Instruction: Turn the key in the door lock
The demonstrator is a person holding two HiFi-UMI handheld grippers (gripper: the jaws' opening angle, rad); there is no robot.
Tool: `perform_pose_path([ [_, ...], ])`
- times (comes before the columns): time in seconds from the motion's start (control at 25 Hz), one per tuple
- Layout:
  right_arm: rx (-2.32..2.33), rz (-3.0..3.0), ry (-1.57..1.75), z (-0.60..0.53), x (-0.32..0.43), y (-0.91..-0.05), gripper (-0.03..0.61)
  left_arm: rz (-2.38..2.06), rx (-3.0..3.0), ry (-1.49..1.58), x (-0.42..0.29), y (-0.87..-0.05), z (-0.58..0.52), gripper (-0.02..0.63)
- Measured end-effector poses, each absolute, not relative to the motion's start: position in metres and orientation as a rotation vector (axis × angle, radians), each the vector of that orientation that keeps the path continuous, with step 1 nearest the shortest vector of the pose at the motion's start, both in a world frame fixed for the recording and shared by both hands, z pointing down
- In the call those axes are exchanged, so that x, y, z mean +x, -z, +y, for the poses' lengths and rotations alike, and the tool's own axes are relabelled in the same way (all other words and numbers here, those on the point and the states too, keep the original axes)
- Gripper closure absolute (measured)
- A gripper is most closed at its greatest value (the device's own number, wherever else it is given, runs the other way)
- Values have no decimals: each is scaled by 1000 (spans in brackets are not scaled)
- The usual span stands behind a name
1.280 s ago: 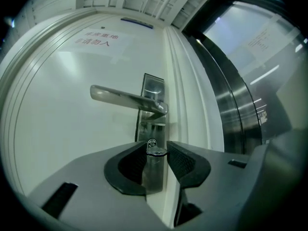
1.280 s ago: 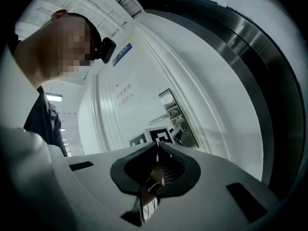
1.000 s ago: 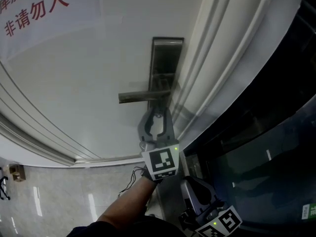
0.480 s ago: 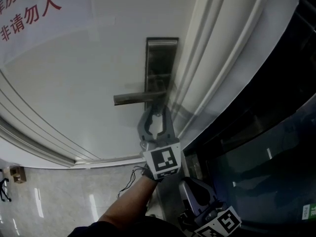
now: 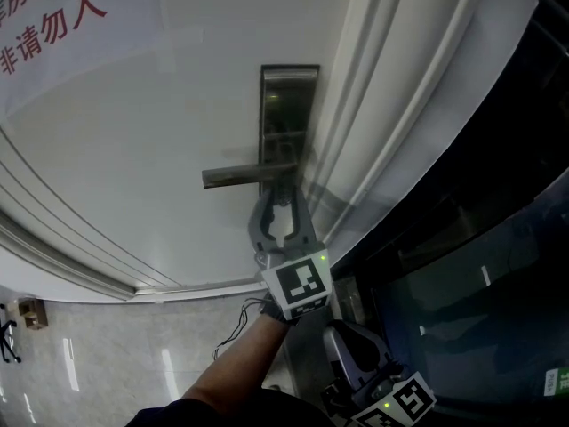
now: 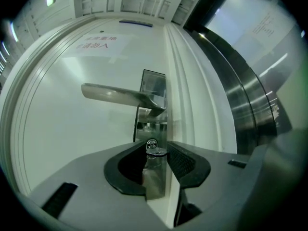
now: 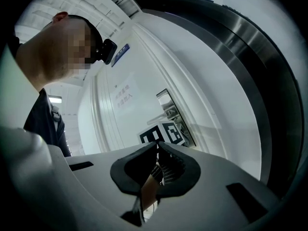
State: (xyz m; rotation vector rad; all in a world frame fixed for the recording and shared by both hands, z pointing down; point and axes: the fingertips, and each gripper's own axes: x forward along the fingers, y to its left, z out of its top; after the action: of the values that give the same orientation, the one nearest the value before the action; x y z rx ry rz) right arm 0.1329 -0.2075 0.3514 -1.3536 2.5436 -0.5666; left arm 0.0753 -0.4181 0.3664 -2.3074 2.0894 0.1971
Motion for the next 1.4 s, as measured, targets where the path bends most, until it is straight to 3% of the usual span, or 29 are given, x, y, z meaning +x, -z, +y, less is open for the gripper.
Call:
perform_pose_path([
  [1.4,-1323,2520,574,-196,149,-348,561,2122,-2234,4,76,-366,-445,483],
])
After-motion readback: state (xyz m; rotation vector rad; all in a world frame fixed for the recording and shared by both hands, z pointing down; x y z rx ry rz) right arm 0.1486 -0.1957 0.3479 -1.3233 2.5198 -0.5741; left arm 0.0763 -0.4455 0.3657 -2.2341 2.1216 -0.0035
